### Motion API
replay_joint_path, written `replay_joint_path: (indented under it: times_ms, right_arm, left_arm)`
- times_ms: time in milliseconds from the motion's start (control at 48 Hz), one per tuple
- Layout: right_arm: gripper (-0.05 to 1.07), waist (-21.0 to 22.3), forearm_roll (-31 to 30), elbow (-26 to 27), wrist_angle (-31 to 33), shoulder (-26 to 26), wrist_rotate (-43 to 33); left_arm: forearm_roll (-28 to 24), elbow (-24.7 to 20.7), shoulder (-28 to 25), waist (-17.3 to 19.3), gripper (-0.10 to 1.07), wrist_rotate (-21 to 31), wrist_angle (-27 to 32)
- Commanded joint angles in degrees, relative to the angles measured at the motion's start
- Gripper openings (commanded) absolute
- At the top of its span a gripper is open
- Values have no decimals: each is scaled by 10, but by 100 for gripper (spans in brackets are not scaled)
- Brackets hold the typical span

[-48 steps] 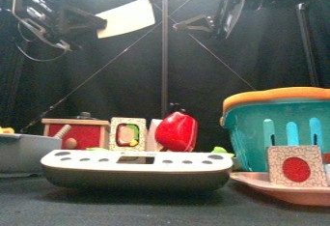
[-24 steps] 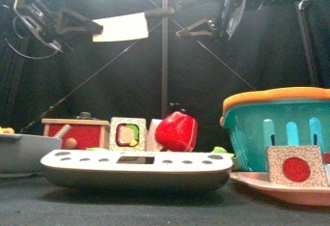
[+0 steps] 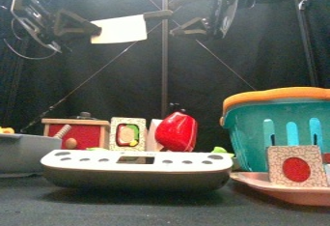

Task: Regrasp cleaver

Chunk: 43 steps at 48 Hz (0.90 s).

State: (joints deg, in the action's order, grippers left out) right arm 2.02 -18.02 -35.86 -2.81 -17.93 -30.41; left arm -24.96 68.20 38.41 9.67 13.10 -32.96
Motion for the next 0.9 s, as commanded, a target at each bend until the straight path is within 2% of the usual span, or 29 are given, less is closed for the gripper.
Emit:
replay_joint_path:
  times_ms: [0, 375, 667, 875]
  right_arm:
    - [98, 5, -1, 28, 4, 8, 1]
    - [98, 11, -3, 56, 30, 55, 1]
    - [98, 11, -10, 69, 30, 78, 1]
    - [98, 11, -9, 69, 39, 86, 1]
  left_arm:
    - [-1, -14, -11, -1, 35, -1, -2]
    - [-1, -20, -32, -1, 35, 0, 0]
    - [1, -22, -34, -1, 35, 1, 47]
    - [4, -23, -34, -1, 35, 2, 57]
